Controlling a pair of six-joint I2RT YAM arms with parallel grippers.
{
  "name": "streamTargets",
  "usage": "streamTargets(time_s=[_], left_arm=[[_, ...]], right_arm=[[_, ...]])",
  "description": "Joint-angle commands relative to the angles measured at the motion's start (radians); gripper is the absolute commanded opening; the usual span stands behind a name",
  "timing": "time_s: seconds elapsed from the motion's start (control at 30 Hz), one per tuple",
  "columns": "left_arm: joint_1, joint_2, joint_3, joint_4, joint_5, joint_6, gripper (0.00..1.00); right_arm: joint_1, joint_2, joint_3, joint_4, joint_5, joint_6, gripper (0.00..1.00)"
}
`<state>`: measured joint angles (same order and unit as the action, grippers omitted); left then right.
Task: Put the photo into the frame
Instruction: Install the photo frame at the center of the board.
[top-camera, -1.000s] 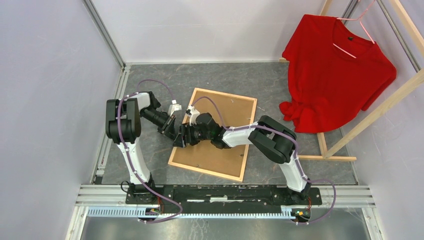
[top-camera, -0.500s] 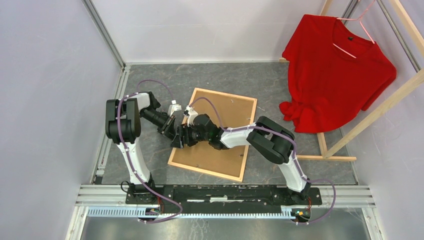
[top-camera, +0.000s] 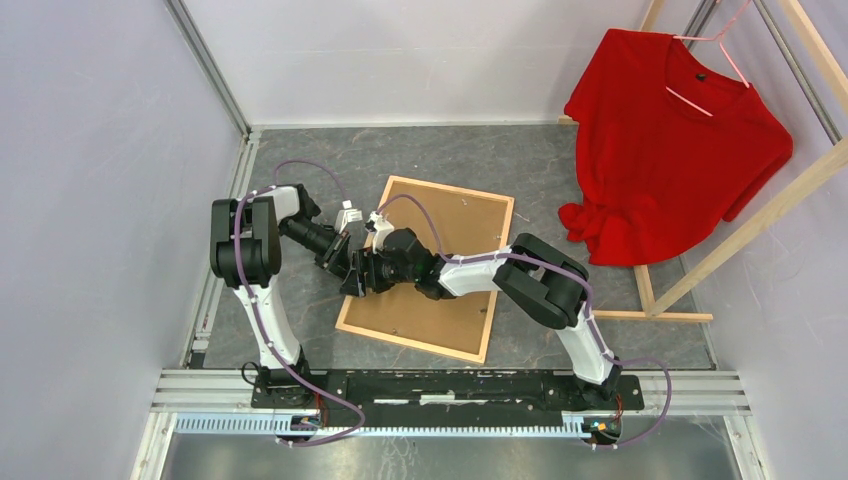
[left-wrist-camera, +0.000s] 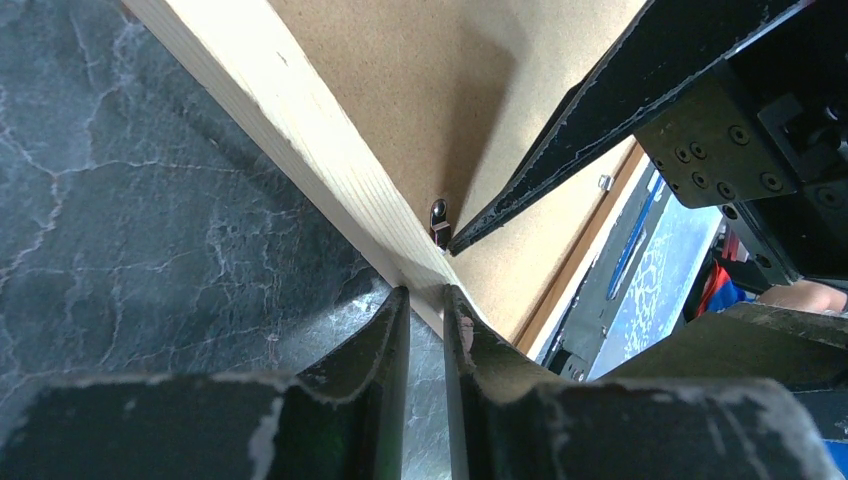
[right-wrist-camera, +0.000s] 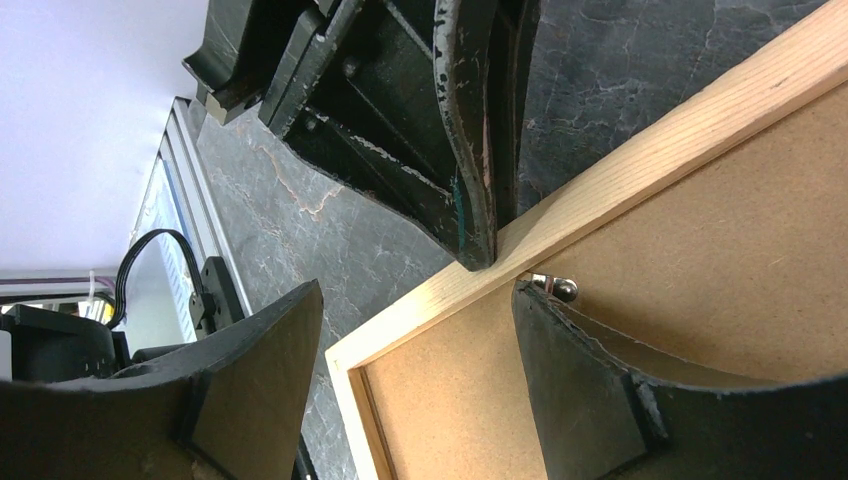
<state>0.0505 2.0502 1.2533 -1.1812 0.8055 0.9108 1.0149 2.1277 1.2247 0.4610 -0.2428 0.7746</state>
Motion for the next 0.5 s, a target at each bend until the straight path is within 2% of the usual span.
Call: streamTargets(time_s=[0.0, 0.27, 0.47], left_arm=[[-0.017, -0.008, -0.037, -0.003, 0.010, 0.041, 0.24], [-0.017, -0.001, -0.037, 0.017, -0.005, 0.024, 0.23], [-0.017, -0.003, -0.038, 0.017, -0.002, 0.023, 0.23]], right_arm=[[-0.017, 0.010, 0.035, -0.001, 0.101, -0.068, 0.77], [-0.017, -0.098, -0.067, 0.053, 0.076, -0.053, 0.78], [-0.016, -0.093, -0.113, 0.077, 0.065, -0.028, 0.78]])
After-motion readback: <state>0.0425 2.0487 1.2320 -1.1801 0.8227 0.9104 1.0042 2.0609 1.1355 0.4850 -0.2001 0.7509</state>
